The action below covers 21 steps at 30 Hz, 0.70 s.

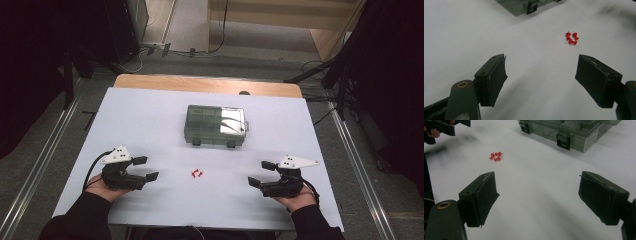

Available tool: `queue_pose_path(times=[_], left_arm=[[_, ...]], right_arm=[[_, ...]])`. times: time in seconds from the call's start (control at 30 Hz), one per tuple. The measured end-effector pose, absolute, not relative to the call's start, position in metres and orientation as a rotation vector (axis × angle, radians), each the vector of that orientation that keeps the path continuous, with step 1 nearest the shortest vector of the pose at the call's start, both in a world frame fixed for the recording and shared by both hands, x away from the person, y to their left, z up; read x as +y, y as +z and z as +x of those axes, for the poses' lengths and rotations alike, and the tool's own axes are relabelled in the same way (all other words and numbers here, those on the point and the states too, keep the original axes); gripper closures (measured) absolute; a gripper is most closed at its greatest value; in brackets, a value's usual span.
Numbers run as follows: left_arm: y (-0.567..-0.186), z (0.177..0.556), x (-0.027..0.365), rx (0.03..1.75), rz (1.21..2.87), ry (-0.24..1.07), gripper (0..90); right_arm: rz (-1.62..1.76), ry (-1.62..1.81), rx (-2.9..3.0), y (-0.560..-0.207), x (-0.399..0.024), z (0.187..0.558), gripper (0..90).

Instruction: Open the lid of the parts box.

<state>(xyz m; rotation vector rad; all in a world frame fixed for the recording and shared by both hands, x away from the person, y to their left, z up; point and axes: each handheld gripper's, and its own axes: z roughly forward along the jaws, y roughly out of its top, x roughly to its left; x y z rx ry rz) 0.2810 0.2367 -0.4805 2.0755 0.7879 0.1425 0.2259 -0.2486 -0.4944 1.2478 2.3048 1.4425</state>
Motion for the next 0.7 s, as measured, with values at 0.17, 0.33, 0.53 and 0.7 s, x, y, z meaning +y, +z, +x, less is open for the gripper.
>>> queue_pose_path(times=[0.17,0.33,0.53,0.7], left_arm=[[-0.4815,0.2811,0.2358,0.792,2.081,0.141,23.6],[-0.4828,0.2833,0.2359,0.837,2.089,0.102,23.7],[-0.4830,0.2829,0.2361,0.837,2.107,0.117,23.8],[-0.4831,0.2832,0.2361,0.824,2.111,0.133,23.7]], right_arm=[[1.259,1.407,2.328,-0.4955,-0.2471,0.2270,18.0],[1.252,1.376,2.349,-0.4964,-0.2449,0.2272,18.4],[1.261,1.355,2.360,-0.4968,-0.2453,0.2280,19.3],[1.273,1.354,2.367,-0.4973,-0.2439,0.2287,20.0]])
